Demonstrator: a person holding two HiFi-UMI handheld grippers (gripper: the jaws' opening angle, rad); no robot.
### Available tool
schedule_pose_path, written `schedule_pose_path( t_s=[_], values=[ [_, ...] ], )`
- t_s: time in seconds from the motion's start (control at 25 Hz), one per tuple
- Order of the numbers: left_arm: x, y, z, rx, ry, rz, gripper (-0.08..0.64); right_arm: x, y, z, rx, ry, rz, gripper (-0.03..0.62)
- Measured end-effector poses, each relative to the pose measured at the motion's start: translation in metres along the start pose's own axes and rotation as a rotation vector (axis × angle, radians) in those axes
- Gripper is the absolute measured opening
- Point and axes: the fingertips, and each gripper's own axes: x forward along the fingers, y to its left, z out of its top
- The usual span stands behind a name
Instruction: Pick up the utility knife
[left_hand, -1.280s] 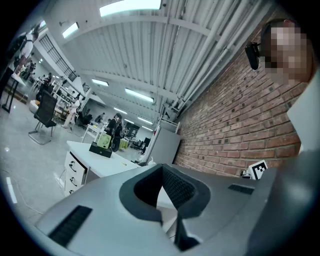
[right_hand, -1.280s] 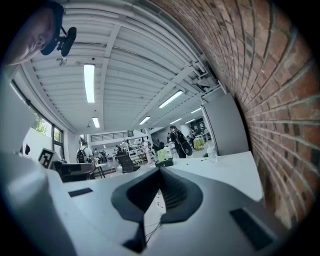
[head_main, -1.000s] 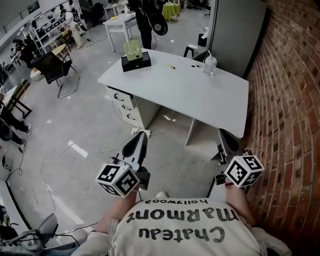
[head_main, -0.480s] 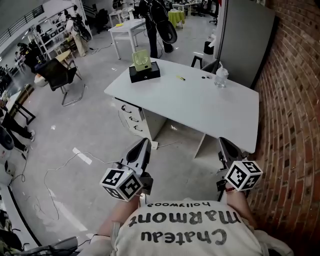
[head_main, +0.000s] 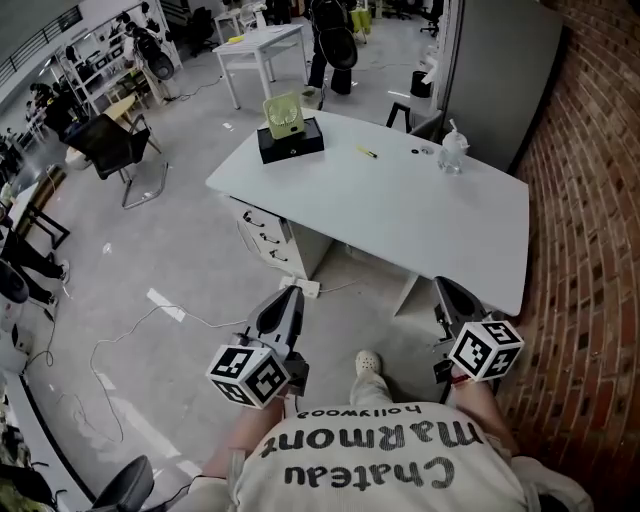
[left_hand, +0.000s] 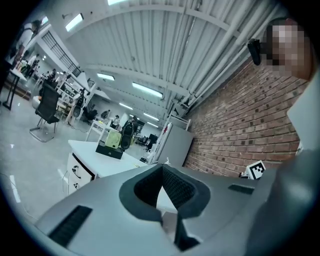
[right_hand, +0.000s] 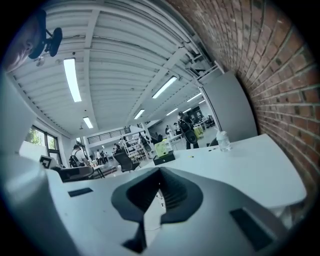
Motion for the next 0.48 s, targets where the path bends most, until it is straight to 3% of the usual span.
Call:
schedule_pose_path(
  t_s=[0.48],
  values=[
    [0.1,0.028,0.033,0.026,-0.034,0.016,0.002,0.098,-0.049,0.049,-0.007,-0.007,0.036,0.003]
  ],
)
